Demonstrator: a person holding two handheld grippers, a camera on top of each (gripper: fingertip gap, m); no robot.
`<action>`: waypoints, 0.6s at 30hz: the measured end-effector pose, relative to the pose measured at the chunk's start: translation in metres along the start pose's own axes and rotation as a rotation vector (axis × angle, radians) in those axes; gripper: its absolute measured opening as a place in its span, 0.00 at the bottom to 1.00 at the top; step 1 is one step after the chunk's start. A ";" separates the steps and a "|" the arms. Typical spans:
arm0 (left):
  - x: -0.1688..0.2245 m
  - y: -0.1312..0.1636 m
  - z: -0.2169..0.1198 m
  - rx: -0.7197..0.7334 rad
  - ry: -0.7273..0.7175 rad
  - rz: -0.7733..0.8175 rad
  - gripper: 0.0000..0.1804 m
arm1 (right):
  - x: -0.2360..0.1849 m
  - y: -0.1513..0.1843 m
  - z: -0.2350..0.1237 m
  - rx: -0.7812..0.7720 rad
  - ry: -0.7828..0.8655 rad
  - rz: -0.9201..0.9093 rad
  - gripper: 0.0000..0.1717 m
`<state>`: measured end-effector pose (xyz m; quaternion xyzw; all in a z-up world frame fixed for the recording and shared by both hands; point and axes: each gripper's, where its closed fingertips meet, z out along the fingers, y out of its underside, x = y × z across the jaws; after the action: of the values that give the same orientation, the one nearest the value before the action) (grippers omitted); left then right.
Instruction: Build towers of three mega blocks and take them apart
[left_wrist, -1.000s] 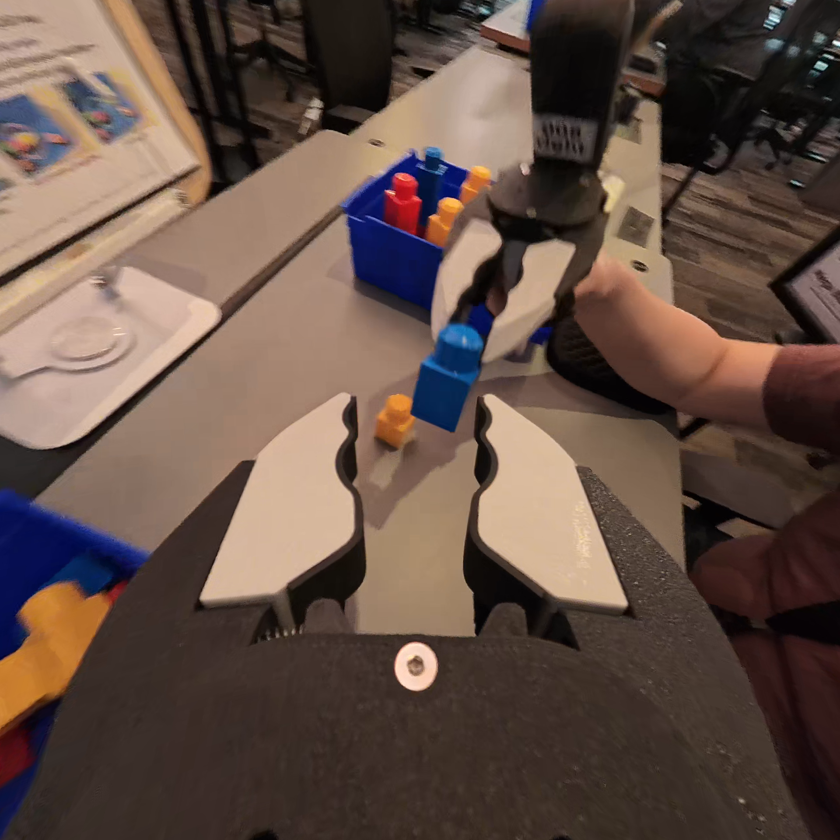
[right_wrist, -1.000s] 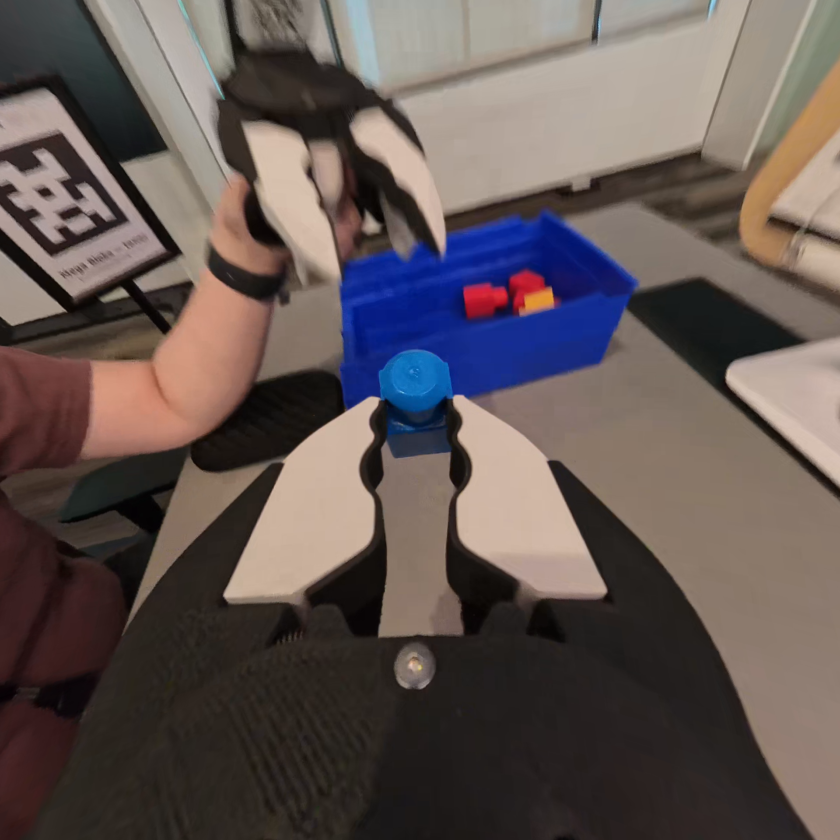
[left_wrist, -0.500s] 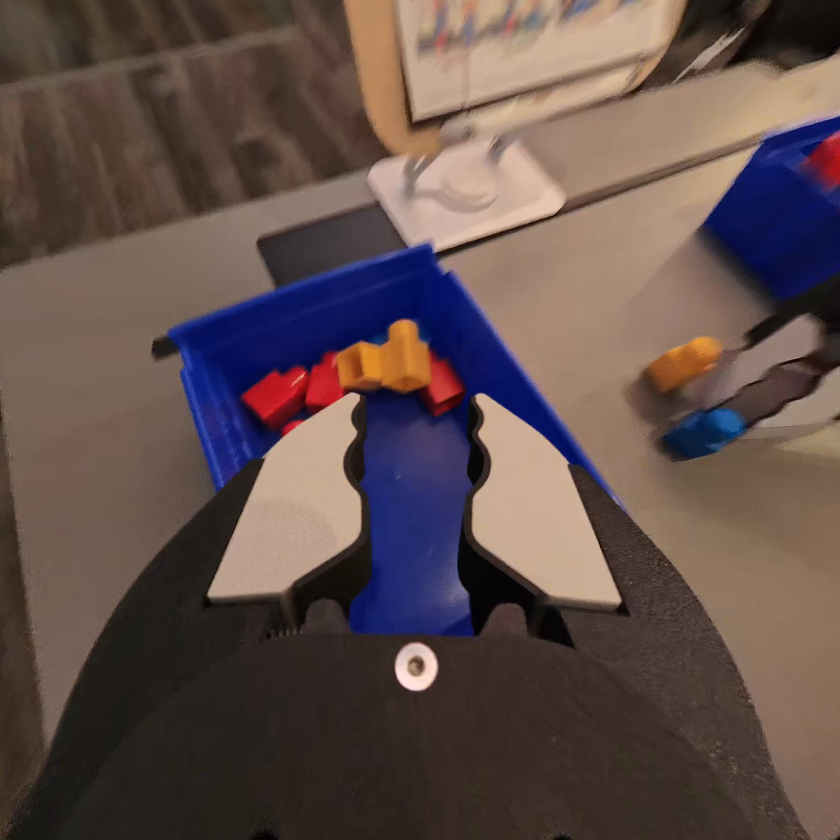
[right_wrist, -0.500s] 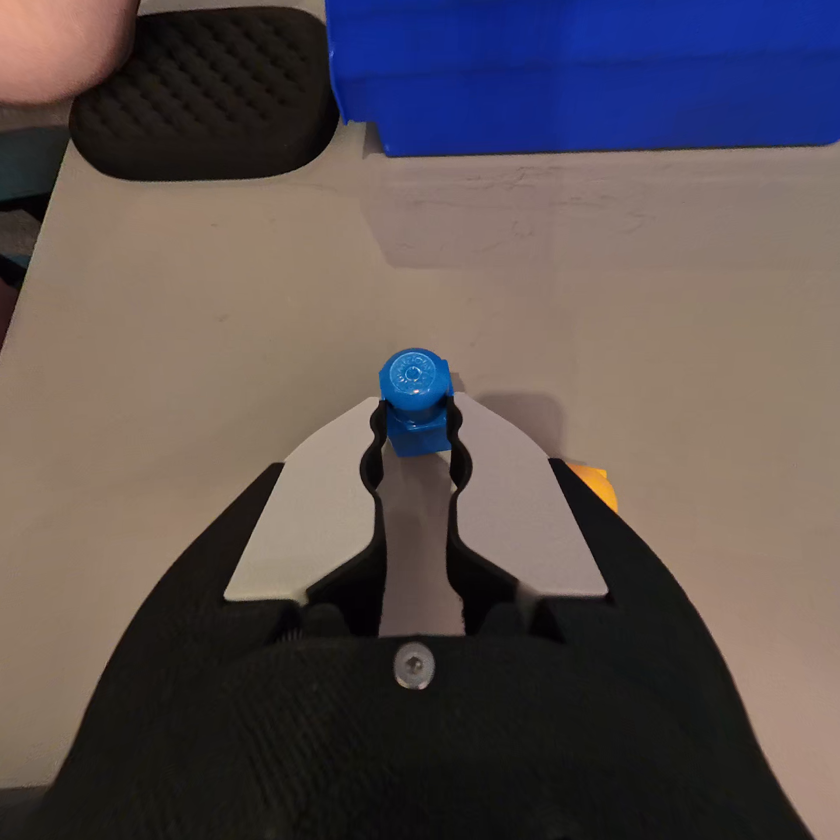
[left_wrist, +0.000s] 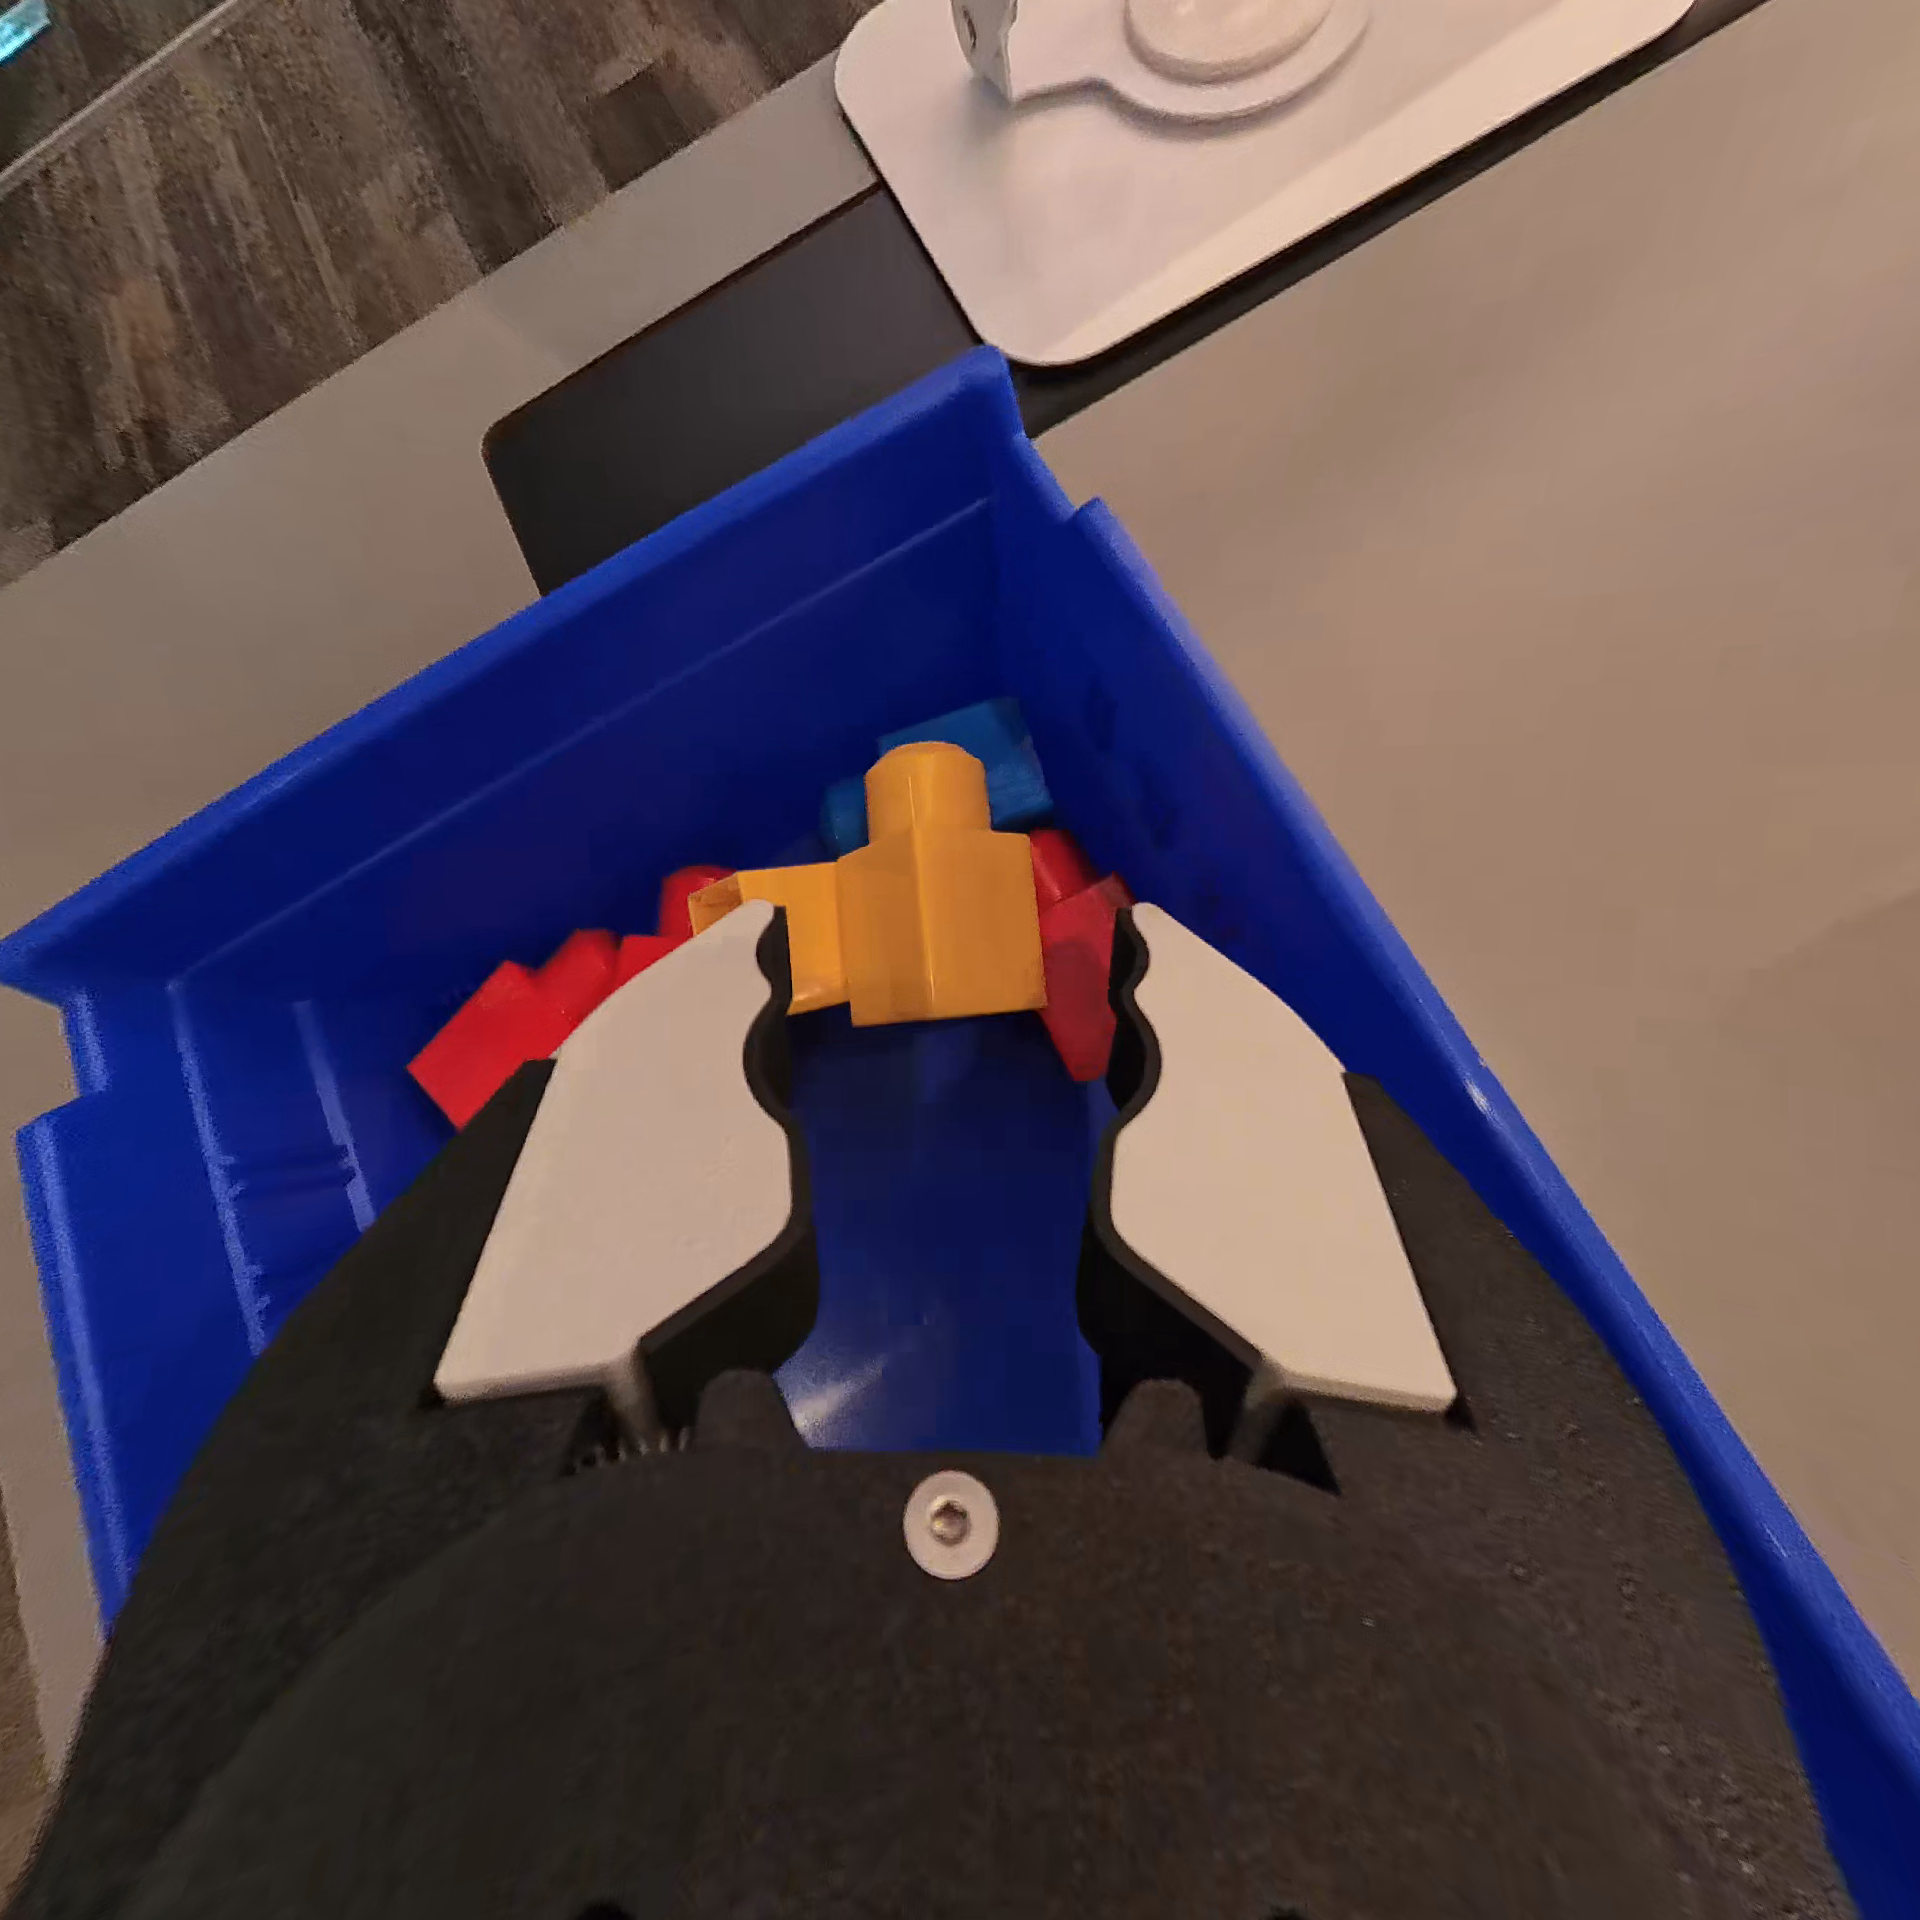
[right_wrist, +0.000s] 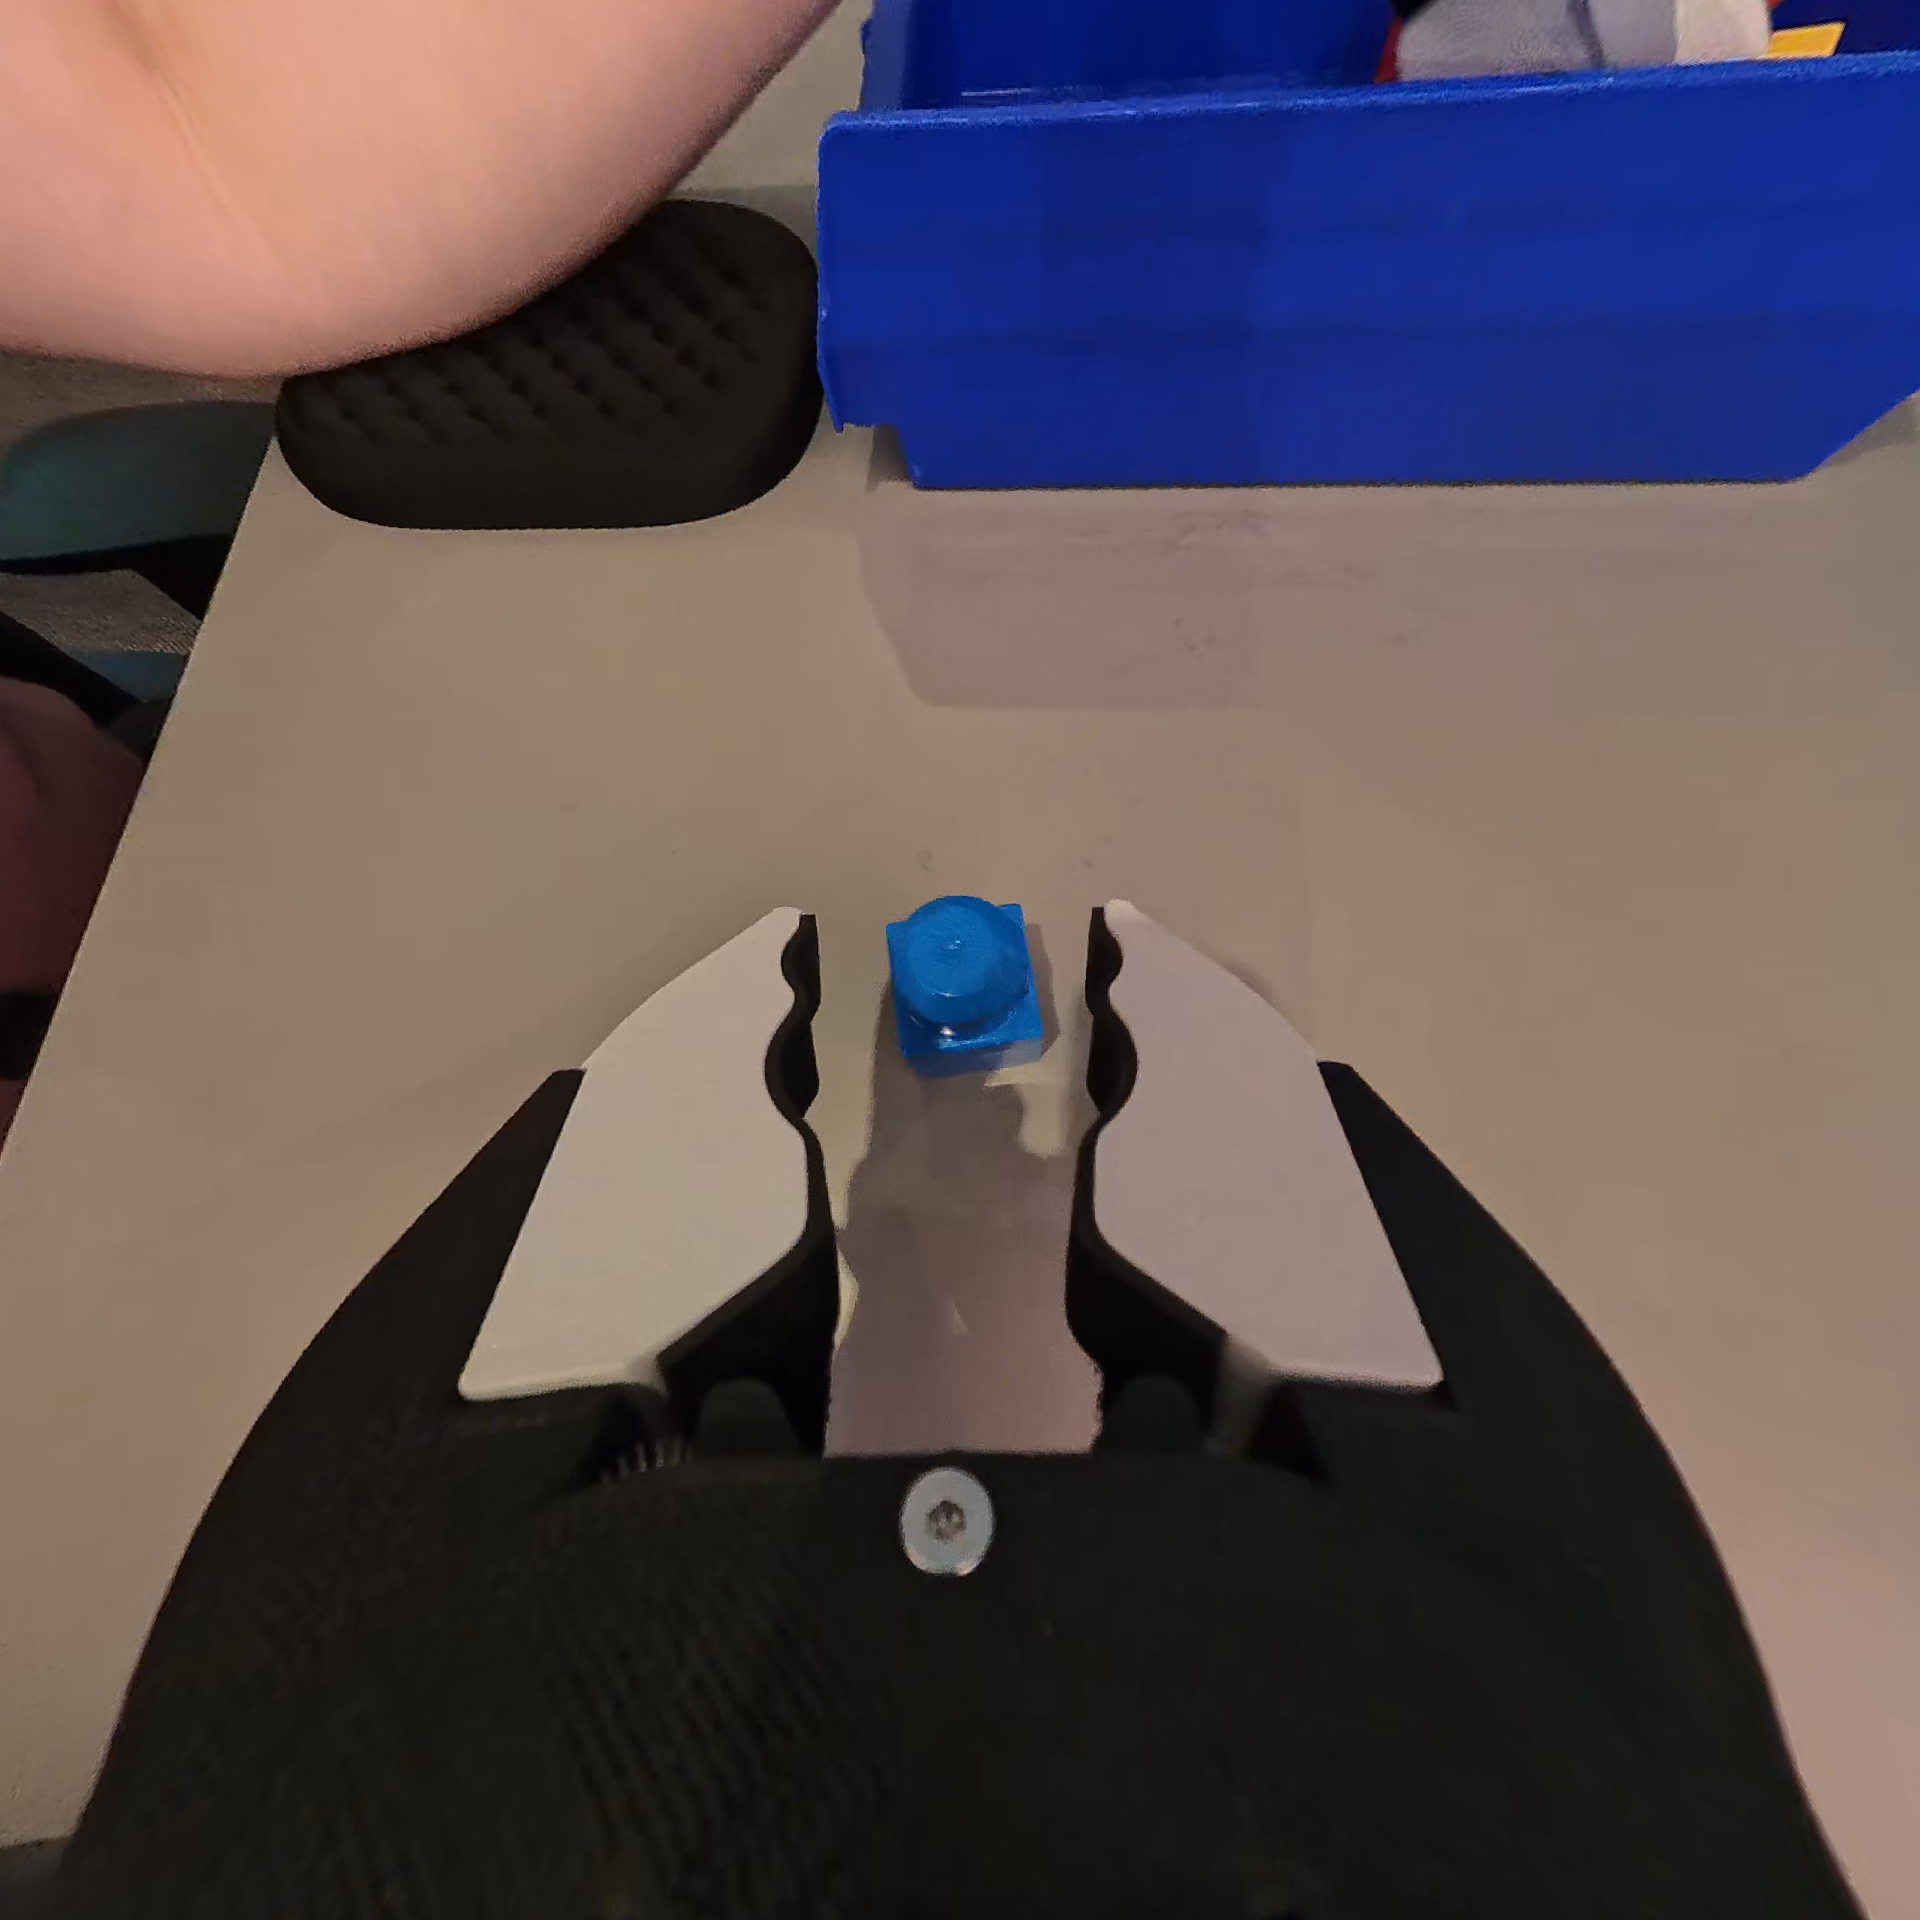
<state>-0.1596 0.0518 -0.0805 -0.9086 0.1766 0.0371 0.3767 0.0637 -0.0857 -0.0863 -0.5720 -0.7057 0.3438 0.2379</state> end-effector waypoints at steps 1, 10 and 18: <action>0.000 0.002 0.004 -0.014 -0.016 0.011 0.33 | 0.000 0.000 0.000 -0.008 0.003 -0.006 0.29; -0.008 0.014 0.024 -0.102 -0.106 0.063 0.25 | -0.003 0.000 0.001 -0.035 0.005 -0.029 0.30; -0.015 0.013 0.004 -0.100 -0.088 0.041 0.22 | 0.003 -0.010 -0.009 0.019 0.050 -0.041 0.28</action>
<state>-0.1779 0.0502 -0.0892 -0.9199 0.1765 0.0937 0.3375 0.0637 -0.0820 -0.0730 -0.5636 -0.7078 0.3312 0.2677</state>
